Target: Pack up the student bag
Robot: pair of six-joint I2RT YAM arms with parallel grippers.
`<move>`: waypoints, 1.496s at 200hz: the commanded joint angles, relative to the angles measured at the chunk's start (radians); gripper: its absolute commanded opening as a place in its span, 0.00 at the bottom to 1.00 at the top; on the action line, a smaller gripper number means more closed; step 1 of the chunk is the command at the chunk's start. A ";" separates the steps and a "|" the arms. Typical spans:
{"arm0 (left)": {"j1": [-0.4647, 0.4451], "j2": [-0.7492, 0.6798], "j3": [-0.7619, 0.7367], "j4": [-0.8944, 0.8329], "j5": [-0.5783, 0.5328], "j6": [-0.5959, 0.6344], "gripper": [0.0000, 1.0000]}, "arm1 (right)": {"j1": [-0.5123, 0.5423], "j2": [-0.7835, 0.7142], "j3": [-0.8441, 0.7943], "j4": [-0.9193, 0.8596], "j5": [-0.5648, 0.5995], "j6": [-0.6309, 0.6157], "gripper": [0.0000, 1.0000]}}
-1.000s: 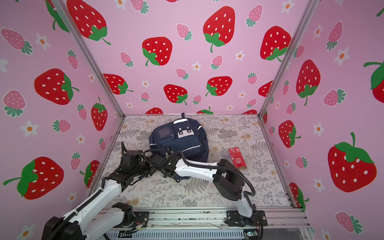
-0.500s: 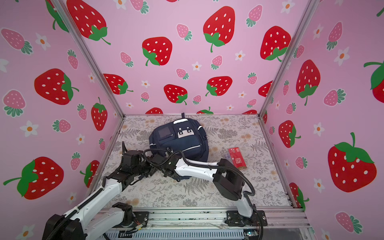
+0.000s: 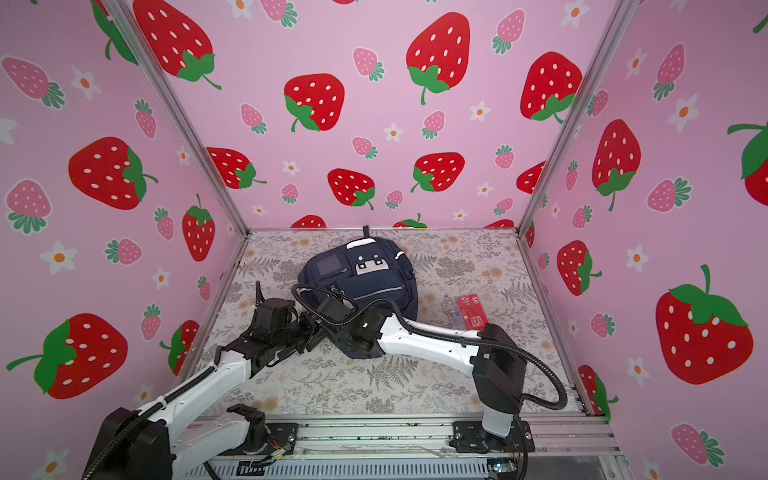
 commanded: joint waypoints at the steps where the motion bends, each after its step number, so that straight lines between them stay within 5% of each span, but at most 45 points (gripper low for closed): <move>1: -0.023 0.027 0.050 0.043 -0.025 -0.034 0.65 | 0.004 -0.068 -0.046 0.106 -0.023 -0.120 0.00; 62: -0.057 0.111 0.082 0.164 -0.037 -0.103 0.61 | 0.003 -0.212 -0.218 0.309 -0.111 -0.168 0.00; 105: -0.053 0.160 0.132 0.186 -0.025 -0.110 0.36 | 0.004 -0.377 -0.482 0.536 -0.164 -0.260 0.00; 162: -0.036 0.192 0.180 0.190 0.000 -0.087 0.00 | 0.005 -0.416 -0.533 0.495 -0.104 -0.258 0.00; 217: 0.003 0.142 0.167 0.169 0.002 -0.090 0.00 | 0.004 -0.512 -0.677 0.552 -0.055 -0.206 0.00; 278: 0.000 0.136 0.178 0.192 0.036 -0.101 0.00 | 0.002 -0.488 -0.640 0.493 -0.120 -0.040 0.32; 299: -0.002 0.128 0.175 0.207 0.043 -0.113 0.00 | -0.005 -0.462 -0.586 0.446 -0.157 0.010 0.50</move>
